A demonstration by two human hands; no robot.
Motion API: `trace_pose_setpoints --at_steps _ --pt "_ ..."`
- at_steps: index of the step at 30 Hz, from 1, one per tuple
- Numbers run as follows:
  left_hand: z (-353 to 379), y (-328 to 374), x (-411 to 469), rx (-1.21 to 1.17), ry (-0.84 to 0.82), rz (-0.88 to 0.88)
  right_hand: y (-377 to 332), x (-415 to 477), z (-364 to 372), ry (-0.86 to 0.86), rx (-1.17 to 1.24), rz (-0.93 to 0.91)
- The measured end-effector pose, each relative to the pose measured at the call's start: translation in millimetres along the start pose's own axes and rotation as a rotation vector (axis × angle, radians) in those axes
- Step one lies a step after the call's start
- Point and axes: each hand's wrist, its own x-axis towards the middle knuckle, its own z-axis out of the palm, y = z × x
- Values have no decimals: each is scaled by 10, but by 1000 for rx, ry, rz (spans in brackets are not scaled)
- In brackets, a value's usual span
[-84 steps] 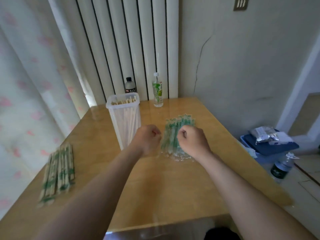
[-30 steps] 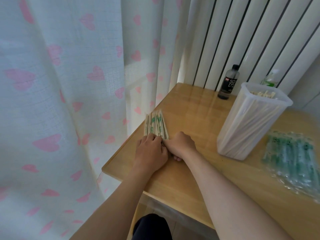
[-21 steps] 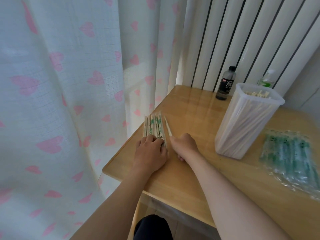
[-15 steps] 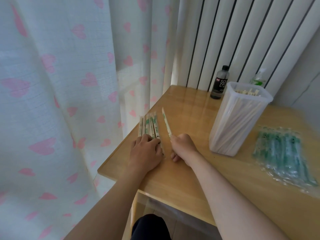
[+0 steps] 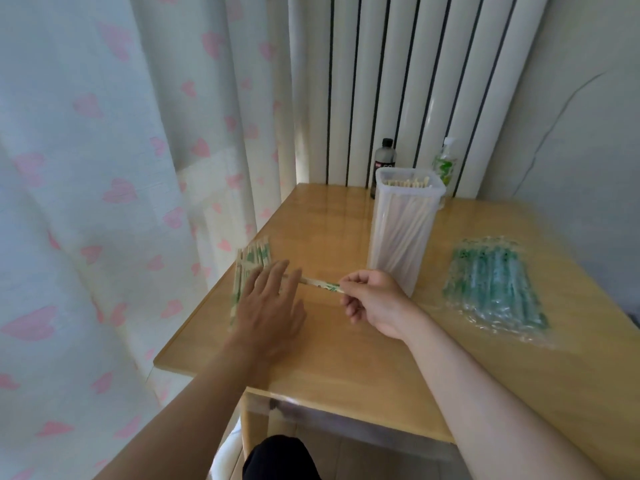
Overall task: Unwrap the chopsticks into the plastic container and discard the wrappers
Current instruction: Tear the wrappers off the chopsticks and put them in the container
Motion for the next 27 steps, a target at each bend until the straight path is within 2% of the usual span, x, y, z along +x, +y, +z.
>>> trace_pose_setpoints --at_steps 2,5,11,14,16,19,23,27 --pt "-38 124 131 29 18 114 -50 -98 -182 -28 34 -10" --pt "-98 293 307 1 15 188 -171 -258 -445 -8 156 -34" --pt "-254 873 590 -176 -69 232 -375 -543 -862 -1 555 -204" --pt "-308 1148 713 -252 -109 210 -381 -573 -996 82 558 -232" --pt "-323 1300 775 -387 -157 178 -366 -592 -1069 113 525 -225" --pt "-348 1513 850 -586 -131 182 -329 -639 -1067 110 481 -194" --pt "-401 1673 900 -674 -132 178 -310 -684 -1111 145 457 -203" --pt "-397 1597 871 -719 -201 163 -395 -735 -1351 312 579 -240"
